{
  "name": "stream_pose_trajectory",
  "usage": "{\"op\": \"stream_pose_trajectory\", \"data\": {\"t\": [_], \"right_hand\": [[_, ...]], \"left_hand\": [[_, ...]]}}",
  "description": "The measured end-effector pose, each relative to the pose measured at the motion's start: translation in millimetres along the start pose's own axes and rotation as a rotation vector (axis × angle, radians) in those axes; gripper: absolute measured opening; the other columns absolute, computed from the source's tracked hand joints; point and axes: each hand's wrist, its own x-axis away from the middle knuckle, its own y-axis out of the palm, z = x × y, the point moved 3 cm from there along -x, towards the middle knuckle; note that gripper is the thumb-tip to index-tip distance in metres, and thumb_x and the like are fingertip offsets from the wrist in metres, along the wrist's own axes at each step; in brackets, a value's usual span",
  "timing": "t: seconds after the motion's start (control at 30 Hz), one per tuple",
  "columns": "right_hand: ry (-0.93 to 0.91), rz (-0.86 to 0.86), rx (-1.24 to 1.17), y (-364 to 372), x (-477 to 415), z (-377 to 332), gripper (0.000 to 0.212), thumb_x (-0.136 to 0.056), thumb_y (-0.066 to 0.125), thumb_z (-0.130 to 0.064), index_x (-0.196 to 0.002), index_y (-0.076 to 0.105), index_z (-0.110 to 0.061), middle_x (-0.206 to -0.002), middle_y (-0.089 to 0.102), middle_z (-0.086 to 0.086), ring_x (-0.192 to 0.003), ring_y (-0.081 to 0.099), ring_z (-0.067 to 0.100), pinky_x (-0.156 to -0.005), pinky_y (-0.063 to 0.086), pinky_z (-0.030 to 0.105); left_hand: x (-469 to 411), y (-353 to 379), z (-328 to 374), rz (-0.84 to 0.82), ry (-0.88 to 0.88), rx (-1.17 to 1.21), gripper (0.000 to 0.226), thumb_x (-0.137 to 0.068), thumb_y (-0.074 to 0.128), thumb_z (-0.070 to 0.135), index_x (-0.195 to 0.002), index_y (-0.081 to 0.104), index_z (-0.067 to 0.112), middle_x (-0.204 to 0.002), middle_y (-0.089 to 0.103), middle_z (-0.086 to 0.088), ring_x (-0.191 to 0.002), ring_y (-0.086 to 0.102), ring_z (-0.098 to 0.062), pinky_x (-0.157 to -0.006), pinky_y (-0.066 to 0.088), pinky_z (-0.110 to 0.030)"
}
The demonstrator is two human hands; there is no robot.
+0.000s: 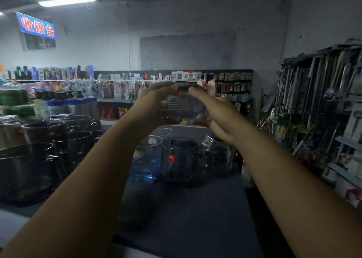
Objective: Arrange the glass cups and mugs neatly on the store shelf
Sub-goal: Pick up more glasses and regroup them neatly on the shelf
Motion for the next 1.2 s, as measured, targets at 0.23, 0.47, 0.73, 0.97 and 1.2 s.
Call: {"op": "stream_pose_trajectory", "data": {"t": [0.23,0.47,0.73,0.97,1.2], "right_hand": [[-0.047,0.012,0.112,-14,-19,-10,0.063,-0.073,0.087,-0.034,-0.120,0.062,0.000,-0.111,0.074,0.018,-0.087,0.077,0.028,-0.072,0.063,0.040],[-0.013,-0.006,0.673,-17,-39,-19,0.052,-0.070,0.087,-0.042,-0.102,0.070,-0.004,-0.095,0.071,0.010,-0.068,0.067,0.020,-0.049,0.048,0.024],[0.123,-0.223,1.034,17,-45,-8,0.063,-0.068,0.089,-0.047,-0.106,0.053,-0.012,-0.107,0.054,0.007,-0.084,0.057,0.023,-0.057,0.048,0.031],[0.198,-0.413,1.192,33,-47,7,0.038,-0.088,0.072,-0.046,-0.095,0.056,-0.013,-0.104,0.057,0.006,-0.083,0.059,0.020,-0.064,0.048,0.031],[0.306,-0.575,1.239,42,-43,8,0.027,-0.100,0.060,-0.034,-0.081,0.051,-0.017,-0.084,0.050,-0.001,-0.072,0.052,0.015,-0.058,0.047,0.029]], "left_hand": [[2,-11,-3,0.112,-0.011,-0.356,0.028,-0.103,0.055,0.034,-0.121,0.063,0.015,-0.106,0.071,-0.021,-0.095,0.073,-0.040,-0.080,0.062,-0.047],[-14,-24,-26,0.099,-0.007,-1.030,0.028,-0.100,0.060,0.034,-0.112,0.074,0.012,-0.089,0.065,0.000,-0.072,0.060,-0.012,-0.069,0.047,-0.026],[-17,-27,-28,0.124,-0.003,-1.090,0.031,-0.100,0.061,0.035,-0.111,0.074,0.010,-0.097,0.070,-0.008,-0.079,0.064,-0.017,-0.067,0.047,-0.028],[-20,-24,-28,0.131,0.051,-1.122,0.030,-0.098,0.061,0.034,-0.104,0.076,0.009,-0.102,0.074,-0.013,-0.087,0.069,-0.025,-0.081,0.059,-0.037],[-19,-16,-27,0.115,0.095,-1.085,0.031,-0.098,0.062,0.033,-0.102,0.077,0.006,-0.097,0.074,-0.013,-0.084,0.070,-0.023,-0.068,0.054,-0.027]]}}
